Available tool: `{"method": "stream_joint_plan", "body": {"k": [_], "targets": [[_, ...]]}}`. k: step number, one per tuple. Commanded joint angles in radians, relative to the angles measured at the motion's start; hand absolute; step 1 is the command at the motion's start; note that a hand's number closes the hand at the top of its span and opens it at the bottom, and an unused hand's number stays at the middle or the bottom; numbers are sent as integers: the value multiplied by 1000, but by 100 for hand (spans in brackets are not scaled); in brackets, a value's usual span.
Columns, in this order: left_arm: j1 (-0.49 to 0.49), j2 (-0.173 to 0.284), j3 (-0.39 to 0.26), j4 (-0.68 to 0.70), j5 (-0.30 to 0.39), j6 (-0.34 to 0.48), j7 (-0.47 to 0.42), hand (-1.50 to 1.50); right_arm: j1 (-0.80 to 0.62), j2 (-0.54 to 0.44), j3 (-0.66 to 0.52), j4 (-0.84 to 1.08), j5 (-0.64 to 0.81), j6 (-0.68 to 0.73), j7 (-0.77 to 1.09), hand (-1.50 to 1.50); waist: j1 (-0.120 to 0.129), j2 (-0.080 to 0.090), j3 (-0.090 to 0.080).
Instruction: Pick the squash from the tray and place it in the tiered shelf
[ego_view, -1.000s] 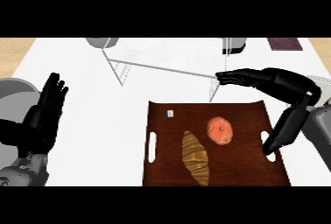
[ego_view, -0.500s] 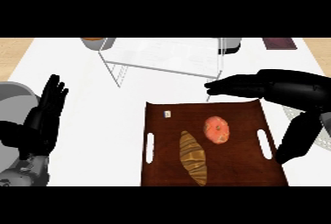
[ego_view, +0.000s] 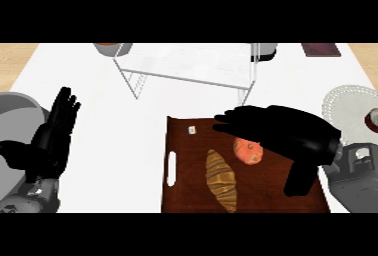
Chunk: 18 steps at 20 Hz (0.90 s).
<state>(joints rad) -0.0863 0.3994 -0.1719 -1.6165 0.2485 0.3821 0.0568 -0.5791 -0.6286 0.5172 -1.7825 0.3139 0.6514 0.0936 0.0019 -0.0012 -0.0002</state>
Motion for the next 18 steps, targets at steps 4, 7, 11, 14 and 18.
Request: {"method": "stream_joint_plan", "body": {"k": [4, 7, 11, 14, 18], "targets": [[-51, 42, 57, -28, 17, -39, 85, 0, -3, 30, 108, 51, 284, -54, 40, -150, 8, 2, 1], [0, -16, 37, -31, -28, -12, 36, 0, 25, 37, 85, 115, 361, -81, -3, -150, 6, 2, 0], [3, -59, 30, -59, -73, -15, 63, 0, 97, 90, 41, 125, 412, -89, -75, -150, 1, 1, 0], [-41, -42, 64, -52, -83, -22, 118, 0, 65, 115, 16, 250, 461, -130, -163, -150, 3, 2, 0], [-33, -59, 95, -39, -77, -79, 90, 0, 160, 171, 38, 207, 542, -151, -149, -150, -2, 1, 0]]}}
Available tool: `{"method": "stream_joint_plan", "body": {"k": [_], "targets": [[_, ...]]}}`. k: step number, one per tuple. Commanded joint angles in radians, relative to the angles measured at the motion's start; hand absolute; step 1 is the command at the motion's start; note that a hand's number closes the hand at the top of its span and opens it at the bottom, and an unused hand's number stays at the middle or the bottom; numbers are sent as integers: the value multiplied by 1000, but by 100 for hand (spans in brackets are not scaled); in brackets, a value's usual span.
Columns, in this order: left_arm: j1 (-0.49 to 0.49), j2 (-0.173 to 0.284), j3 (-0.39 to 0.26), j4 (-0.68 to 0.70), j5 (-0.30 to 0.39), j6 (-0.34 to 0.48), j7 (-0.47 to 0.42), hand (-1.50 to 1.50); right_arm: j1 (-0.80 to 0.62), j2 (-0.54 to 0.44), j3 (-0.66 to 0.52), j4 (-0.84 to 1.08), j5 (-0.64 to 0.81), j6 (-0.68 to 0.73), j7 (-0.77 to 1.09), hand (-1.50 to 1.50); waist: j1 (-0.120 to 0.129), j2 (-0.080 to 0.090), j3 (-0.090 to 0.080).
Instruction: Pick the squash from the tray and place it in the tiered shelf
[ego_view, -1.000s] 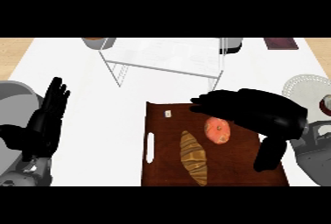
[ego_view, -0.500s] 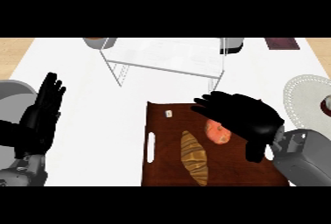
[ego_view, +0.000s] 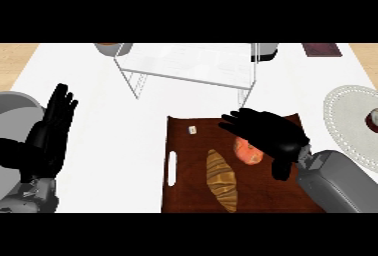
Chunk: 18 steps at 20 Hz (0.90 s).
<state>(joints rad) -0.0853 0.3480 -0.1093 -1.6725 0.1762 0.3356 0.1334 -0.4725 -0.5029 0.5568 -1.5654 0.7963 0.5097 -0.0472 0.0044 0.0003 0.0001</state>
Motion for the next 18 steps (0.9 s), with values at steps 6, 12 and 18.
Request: {"method": "stream_joint_plan", "body": {"k": [6, 12, 18], "targets": [[51, -44, 60, -16, -21, -71, -31, 0, 45, 60, -53, 132, 166, -46, -145, -150, 1, 0, 0], [-1, -55, 82, -29, -63, -82, 38, 0, 24, 118, -121, 239, 209, -82, -240, -150, 0, 0, 0], [31, -128, 57, -22, -120, -70, 3, 0, 53, 151, -146, 276, 270, -133, -323, -150, 0, 0, 0]]}}
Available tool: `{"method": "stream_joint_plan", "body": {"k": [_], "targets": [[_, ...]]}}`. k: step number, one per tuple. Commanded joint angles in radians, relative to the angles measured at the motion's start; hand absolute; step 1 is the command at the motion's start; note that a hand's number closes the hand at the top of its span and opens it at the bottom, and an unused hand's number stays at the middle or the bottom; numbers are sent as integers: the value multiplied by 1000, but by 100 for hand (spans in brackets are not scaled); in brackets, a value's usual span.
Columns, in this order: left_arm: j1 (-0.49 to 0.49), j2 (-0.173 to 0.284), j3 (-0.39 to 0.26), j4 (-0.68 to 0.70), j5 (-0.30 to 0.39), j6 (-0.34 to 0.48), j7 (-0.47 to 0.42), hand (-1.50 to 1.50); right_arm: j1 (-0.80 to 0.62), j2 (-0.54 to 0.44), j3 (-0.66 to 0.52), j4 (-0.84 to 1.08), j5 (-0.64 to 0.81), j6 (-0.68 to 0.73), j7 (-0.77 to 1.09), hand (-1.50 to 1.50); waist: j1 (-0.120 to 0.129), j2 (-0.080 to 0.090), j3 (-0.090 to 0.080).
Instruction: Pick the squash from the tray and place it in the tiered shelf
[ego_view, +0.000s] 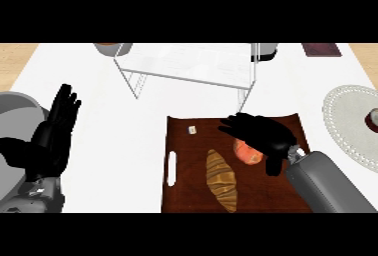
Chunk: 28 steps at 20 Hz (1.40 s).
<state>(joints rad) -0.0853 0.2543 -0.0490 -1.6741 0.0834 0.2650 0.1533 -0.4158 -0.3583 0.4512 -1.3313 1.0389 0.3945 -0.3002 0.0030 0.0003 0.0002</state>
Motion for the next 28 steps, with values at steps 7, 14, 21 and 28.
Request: {"method": "stream_joint_plan", "body": {"k": [7, 14, 21, 28], "targets": [[-18, -28, 33, -11, -49, -25, 47, 0, -41, 60, -46, 156, 119, 3, -80, -150, 1, 0, 0], [83, -52, 40, -41, -43, -54, -49, 0, 10, 72, -12, 214, 216, -232, -162, 150, 5, 0, 0], [19, -23, 70, 3, -22, -69, 3, 0, 23, 351, -174, 187, 204, -87, 508, 150, -18, -9, -2], [-4, -34, 45, 0, -19, -88, -11, 0, 10, 356, -134, 90, 17, -203, 915, 150, 59, 0, 3]]}}
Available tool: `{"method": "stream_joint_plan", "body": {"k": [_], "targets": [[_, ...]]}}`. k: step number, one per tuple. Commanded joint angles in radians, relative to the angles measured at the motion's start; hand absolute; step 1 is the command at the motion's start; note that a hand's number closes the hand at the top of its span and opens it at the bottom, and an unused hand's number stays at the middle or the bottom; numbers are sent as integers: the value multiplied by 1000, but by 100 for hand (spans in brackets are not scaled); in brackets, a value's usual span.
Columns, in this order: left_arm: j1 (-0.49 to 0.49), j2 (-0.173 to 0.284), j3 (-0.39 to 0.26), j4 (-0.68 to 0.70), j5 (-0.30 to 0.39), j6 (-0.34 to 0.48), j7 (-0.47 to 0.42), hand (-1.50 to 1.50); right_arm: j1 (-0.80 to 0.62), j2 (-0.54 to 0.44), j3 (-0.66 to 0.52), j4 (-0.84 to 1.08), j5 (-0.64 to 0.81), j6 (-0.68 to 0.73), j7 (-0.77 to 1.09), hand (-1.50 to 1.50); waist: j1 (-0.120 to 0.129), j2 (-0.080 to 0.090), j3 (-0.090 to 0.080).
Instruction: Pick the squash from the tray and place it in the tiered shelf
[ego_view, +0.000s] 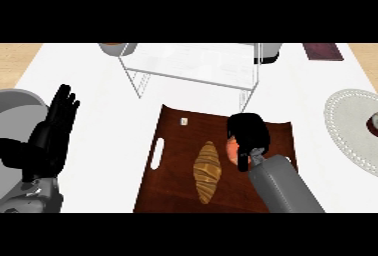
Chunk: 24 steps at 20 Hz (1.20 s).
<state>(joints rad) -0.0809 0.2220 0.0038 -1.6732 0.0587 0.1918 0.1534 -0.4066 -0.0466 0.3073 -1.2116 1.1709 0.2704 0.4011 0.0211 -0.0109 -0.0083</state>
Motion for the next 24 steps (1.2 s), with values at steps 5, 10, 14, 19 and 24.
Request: {"method": "stream_joint_plan", "body": {"k": [5, 10, 14, 19, 24], "targets": [[-27, -41, -54, 21, -13, -4, -3, 0, -85, 45, 171, -132, -269, -207, 502, 150, 65, 10, 10], [-55, -15, -36, 27, -11, -13, 13, 0, -230, 46, 239, -273, -297, -457, 731, 150, 72, 0, 8], [-56, -24, -29, 51, -8, -9, 4, 0, -394, 46, 264, -287, -203, -517, 955, 150, 53, -2, 4], [-36, -33, -37, 49, -25, 4, -9, 0, -563, 46, 228, -254, -130, -414, 1083, 150, 33, -6, 3], [-35, -3, -3, 37, -3, -15, 6, 0, -614, 46, 186, -197, -117, -418, 1085, 150, 28, 1, 5]]}}
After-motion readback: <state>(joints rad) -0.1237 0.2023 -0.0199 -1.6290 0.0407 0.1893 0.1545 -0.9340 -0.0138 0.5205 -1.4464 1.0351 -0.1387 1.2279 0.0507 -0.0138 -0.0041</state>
